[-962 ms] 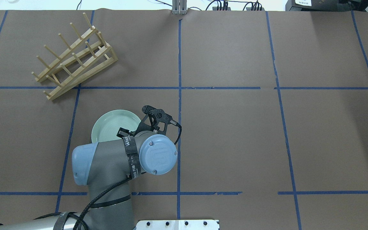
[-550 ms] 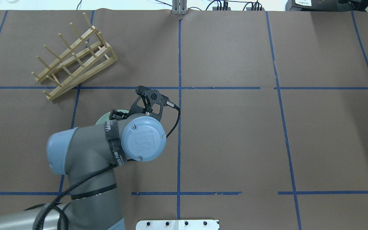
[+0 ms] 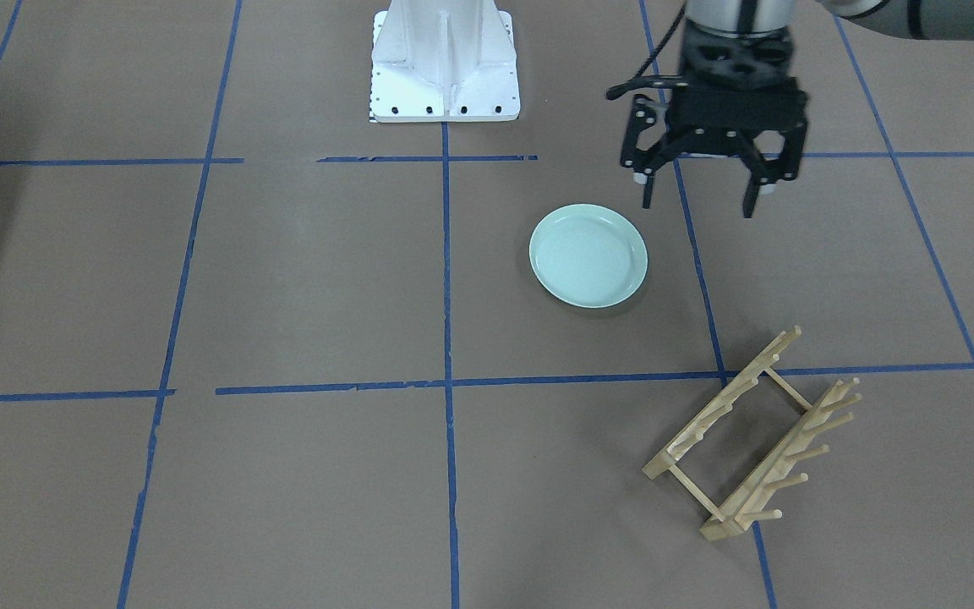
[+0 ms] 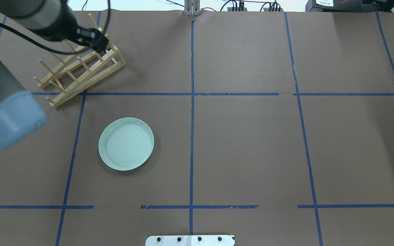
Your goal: Place plate on table
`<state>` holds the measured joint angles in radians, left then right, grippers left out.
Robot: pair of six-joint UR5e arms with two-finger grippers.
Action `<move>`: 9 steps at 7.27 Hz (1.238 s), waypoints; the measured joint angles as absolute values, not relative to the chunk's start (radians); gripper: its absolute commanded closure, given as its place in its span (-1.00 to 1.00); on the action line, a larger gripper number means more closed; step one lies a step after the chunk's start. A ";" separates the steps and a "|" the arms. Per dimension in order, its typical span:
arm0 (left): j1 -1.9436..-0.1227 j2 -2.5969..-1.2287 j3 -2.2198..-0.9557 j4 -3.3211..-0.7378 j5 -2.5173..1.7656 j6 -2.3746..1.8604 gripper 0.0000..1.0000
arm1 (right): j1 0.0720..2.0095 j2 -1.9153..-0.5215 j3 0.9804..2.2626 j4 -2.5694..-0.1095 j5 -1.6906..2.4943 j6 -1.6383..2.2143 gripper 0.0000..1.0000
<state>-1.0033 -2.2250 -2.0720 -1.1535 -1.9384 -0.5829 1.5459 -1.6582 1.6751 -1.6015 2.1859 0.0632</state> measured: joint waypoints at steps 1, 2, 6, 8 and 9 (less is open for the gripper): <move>-1.159 -2.138 -2.048 -1.170 -2.065 -0.424 -1.00 | 1.546 -1.658 1.675 -1.601 2.186 0.064 -1.00; -1.297 -2.033 -2.006 -1.180 -2.152 -0.244 -1.00 | 1.546 -1.658 1.675 -1.601 2.186 0.063 -1.00; -1.625 -1.654 -1.749 -1.293 -2.235 0.239 -1.00 | 1.546 -1.658 1.675 -1.601 2.186 0.063 -1.00; -1.645 -1.526 -1.676 -1.448 -2.280 0.263 -1.00 | 1.546 -1.658 1.675 -1.601 2.186 0.063 -1.00; -1.645 -1.512 -1.647 -1.480 -2.297 0.260 -1.00 | 1.546 -1.658 1.675 -1.601 2.186 0.063 -1.00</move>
<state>-1.6451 -1.5124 -1.6467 -1.4801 -2.2974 0.2600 1.5462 -1.6582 1.6752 -1.6015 2.1859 0.0632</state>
